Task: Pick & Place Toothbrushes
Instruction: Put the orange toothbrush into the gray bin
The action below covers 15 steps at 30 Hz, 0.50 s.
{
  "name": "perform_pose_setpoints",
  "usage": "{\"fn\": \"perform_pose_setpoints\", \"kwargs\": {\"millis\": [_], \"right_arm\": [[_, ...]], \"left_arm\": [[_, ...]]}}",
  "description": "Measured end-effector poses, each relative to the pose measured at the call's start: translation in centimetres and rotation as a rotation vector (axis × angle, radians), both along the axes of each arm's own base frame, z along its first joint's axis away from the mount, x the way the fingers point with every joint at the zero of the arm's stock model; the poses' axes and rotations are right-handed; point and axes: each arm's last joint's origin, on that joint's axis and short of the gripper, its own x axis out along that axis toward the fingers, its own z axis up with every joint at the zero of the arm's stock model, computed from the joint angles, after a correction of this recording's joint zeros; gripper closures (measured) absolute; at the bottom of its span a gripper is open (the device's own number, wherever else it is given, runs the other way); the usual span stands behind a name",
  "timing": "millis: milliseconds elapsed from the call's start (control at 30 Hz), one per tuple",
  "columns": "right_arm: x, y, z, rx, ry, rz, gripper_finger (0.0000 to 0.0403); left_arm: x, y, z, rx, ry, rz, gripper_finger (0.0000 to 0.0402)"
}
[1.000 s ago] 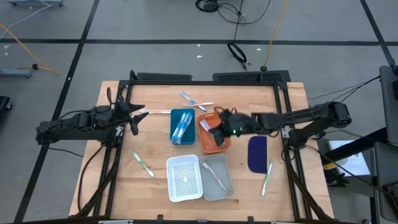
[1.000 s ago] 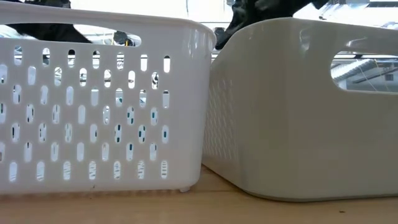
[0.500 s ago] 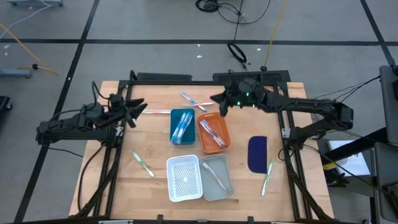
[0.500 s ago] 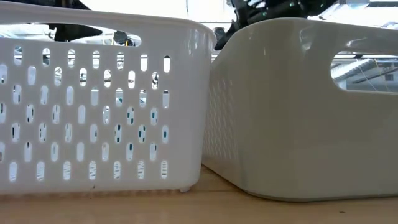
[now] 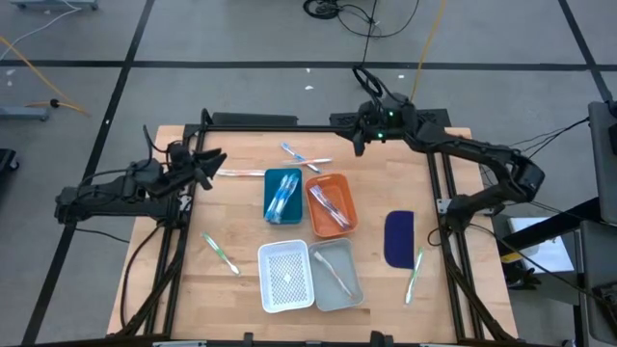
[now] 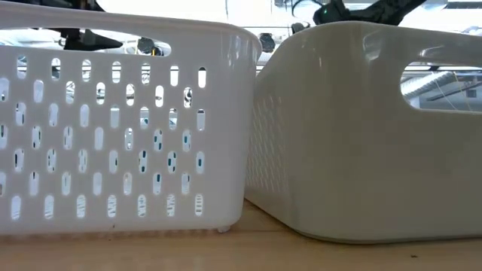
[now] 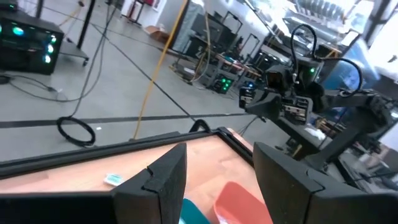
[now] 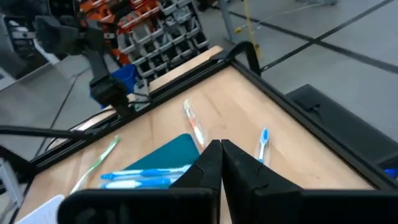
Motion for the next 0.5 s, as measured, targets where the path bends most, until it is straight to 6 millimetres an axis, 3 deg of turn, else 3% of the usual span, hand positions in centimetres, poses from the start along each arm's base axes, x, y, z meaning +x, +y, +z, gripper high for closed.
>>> {"fn": "perform_pose_setpoints", "kwargs": {"millis": [267,500], "right_arm": [[1.6,-2.7,-1.8,0.061,0.097,0.099,0.0402],[3.7,-5.4,-3.1,0.076,0.310,0.161,0.0403]], "left_arm": [[1.3,0.2,-0.6,-0.031,0.055,0.026,0.0218],[2.5,0.4,-1.2,-0.061,0.104,0.069,0.0218]]}}
